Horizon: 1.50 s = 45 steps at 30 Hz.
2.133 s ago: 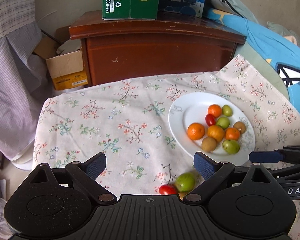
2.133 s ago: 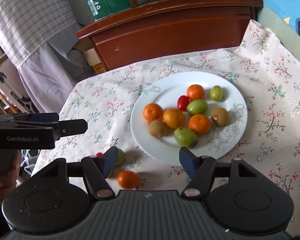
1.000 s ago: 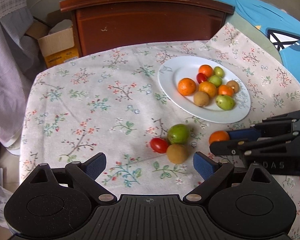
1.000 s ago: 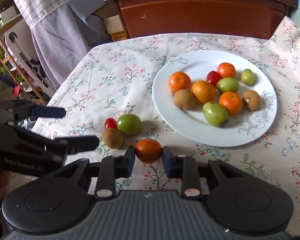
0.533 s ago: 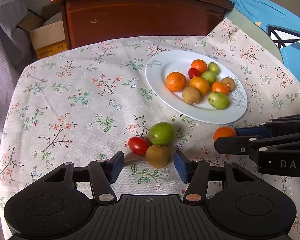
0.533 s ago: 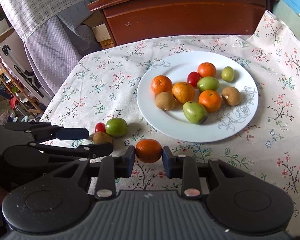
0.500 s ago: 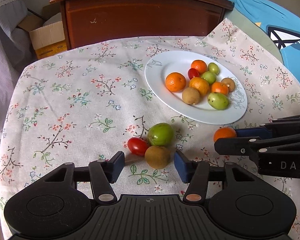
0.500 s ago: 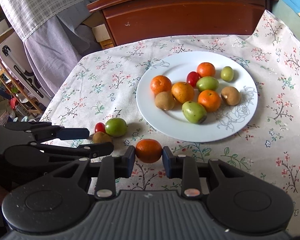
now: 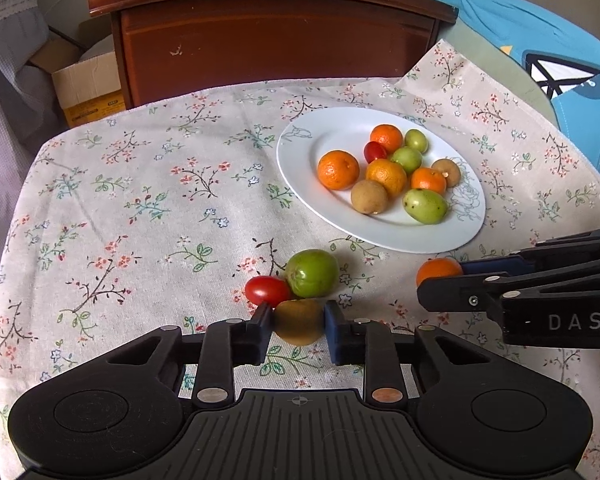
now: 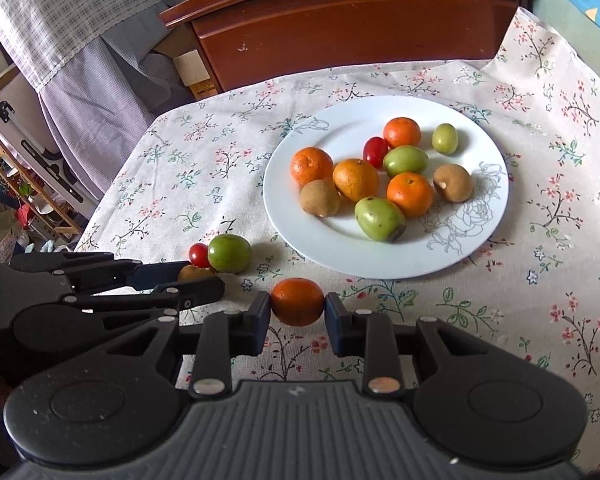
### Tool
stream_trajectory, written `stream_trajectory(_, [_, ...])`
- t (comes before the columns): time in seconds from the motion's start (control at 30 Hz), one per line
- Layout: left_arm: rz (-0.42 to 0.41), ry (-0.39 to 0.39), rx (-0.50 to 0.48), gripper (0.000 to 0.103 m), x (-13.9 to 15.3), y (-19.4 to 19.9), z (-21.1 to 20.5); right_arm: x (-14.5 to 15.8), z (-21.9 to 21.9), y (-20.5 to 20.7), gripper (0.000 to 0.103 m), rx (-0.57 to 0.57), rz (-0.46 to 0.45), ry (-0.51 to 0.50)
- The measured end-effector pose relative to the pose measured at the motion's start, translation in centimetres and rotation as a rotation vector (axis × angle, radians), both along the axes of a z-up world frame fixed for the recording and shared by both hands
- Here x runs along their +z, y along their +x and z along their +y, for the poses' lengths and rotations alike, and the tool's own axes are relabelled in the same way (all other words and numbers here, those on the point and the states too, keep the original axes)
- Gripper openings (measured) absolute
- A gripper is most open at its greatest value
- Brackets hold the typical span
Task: Organize fruits
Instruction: 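Grasp a brown kiwi with the left tool while the right tool grasps a mandarin orange, then carry the kiwi and orange in both tools over the white plate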
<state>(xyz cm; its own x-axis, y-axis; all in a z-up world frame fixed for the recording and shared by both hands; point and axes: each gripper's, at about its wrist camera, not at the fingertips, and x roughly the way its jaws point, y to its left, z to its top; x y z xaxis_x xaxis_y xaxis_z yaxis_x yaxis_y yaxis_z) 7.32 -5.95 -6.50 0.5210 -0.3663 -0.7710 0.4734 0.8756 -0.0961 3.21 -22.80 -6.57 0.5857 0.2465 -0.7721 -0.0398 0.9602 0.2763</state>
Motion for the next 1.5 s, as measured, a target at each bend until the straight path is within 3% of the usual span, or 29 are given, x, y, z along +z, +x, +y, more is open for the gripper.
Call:
stream_trajectory(0.93, [-0.155,-0.116,0.021,0.025,5.9,0.3,0.7,3.9,-3.0,0.5,0.029,-0.091,-0.123,0.061])
stream_trajectory(1.23, [-0.153,-0.186,0.036,0.025,7.8,3.2,-0.1,6.5,-6.1,1.3,0.029,-0.195,-0.212,0.085])
stream_trajectory(1.5, [-0.148,-0.18,-0.006,0.025,7.2,6.0,-2.3,5.8,-7.6,2.4,0.029,-0.261,-0.201,0.097])
